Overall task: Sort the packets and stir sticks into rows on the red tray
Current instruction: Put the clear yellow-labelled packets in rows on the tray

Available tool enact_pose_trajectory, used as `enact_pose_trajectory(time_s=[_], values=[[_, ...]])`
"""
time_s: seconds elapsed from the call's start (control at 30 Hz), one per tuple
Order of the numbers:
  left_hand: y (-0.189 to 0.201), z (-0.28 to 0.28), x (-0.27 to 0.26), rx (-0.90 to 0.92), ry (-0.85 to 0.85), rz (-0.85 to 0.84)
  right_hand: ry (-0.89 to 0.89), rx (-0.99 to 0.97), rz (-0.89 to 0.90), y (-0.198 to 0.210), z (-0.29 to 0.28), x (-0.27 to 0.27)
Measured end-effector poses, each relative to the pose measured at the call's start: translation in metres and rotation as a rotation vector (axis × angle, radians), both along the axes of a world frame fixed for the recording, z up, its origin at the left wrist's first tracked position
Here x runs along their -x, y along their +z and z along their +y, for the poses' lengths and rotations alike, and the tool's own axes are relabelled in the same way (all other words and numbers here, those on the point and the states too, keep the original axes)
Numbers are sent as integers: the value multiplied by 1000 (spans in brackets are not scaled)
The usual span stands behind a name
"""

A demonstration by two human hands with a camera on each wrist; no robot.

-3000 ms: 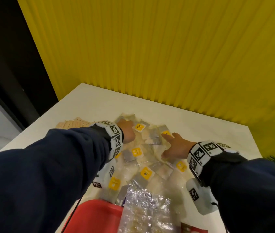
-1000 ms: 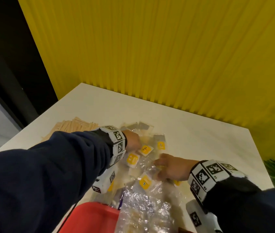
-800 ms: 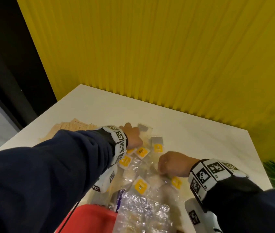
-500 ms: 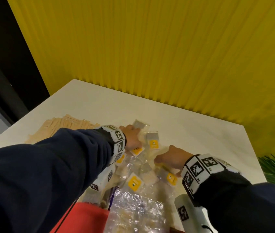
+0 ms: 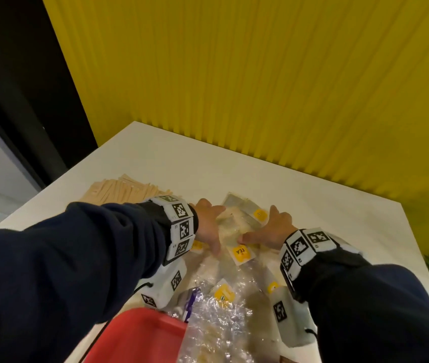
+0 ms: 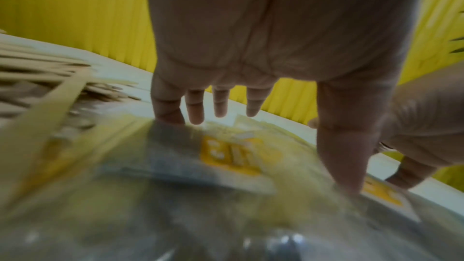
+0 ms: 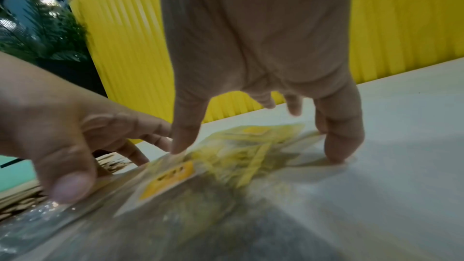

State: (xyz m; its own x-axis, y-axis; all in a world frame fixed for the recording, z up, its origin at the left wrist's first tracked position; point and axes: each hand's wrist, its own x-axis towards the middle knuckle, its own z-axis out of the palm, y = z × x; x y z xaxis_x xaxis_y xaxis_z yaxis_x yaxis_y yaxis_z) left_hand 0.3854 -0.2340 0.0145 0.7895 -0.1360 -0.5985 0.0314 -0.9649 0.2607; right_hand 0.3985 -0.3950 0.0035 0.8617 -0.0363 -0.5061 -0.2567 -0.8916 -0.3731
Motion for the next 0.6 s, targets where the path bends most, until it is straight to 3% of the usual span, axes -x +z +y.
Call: enact_pose_trajectory(time_s=[0.13, 0.23, 0.33, 0.43, 0.6], values=[[-4, 2, 2, 28, -23, 17, 164, -74, 38, -2, 10, -2], [0, 4, 4, -35, -52, -1, 257, 68, 14, 0, 17, 2], [2, 7, 6, -174, -46, -132, 385, 183, 48, 1, 21, 6], [2, 4, 9, -291, -71, -72, 396, 185, 54, 2, 20, 10], [2, 2, 9, -181, 18, -70, 377, 202, 68, 7, 14, 14]])
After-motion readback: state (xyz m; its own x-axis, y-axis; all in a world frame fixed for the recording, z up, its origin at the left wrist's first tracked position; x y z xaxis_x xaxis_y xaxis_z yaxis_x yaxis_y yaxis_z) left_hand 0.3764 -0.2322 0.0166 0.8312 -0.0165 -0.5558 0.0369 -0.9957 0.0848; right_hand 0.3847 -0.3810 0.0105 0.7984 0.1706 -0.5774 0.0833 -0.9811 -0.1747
